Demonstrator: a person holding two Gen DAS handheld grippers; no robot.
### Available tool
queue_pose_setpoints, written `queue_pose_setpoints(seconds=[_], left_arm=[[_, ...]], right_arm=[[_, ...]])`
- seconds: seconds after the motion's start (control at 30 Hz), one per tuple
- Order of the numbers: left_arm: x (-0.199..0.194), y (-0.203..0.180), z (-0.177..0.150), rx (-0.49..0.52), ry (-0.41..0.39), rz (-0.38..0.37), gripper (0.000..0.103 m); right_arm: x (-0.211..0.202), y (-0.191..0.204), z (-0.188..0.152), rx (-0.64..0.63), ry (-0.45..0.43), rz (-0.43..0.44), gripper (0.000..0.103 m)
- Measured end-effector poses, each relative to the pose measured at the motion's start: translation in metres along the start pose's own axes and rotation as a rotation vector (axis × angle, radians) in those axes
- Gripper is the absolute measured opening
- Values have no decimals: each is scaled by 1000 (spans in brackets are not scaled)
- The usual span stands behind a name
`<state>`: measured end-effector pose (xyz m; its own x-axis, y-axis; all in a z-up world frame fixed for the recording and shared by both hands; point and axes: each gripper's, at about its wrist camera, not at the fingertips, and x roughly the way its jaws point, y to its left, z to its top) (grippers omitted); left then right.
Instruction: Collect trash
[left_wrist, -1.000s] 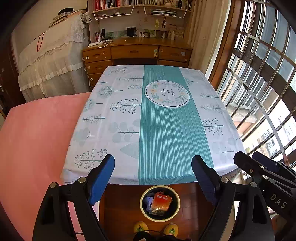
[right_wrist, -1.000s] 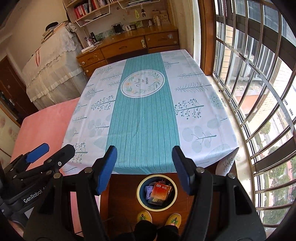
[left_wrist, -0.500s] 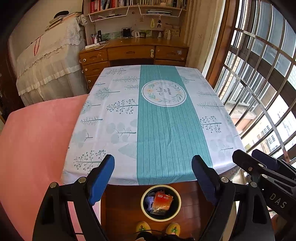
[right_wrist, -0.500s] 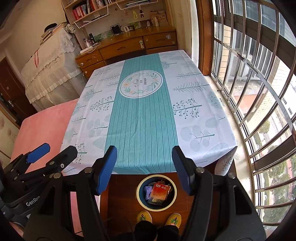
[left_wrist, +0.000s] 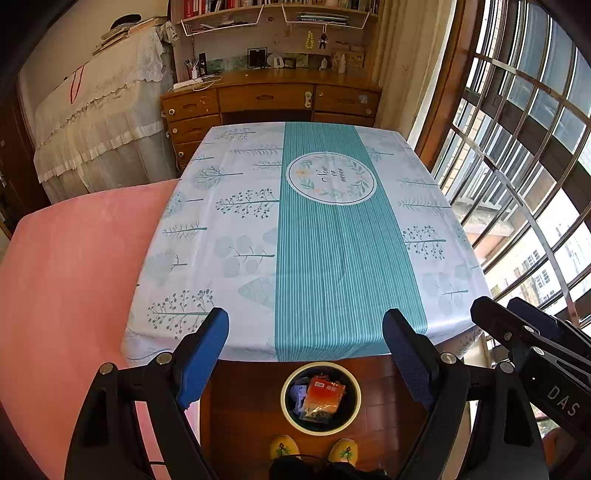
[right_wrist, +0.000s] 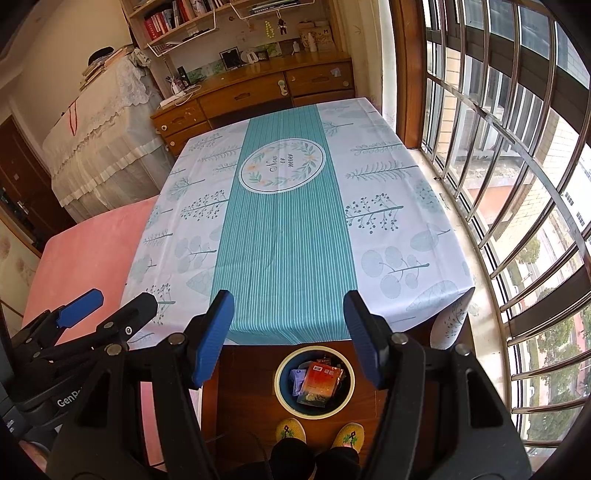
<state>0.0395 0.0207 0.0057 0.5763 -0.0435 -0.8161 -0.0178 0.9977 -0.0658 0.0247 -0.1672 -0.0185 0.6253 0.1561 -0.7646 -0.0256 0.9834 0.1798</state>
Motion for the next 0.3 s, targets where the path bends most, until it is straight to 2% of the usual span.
queue_pose_setpoints(seconds=[0.3], left_arm=[[-1,-1,-1,20,-9,-12,87]], right_arm=[[0,2,-4,8,1,1,59]])
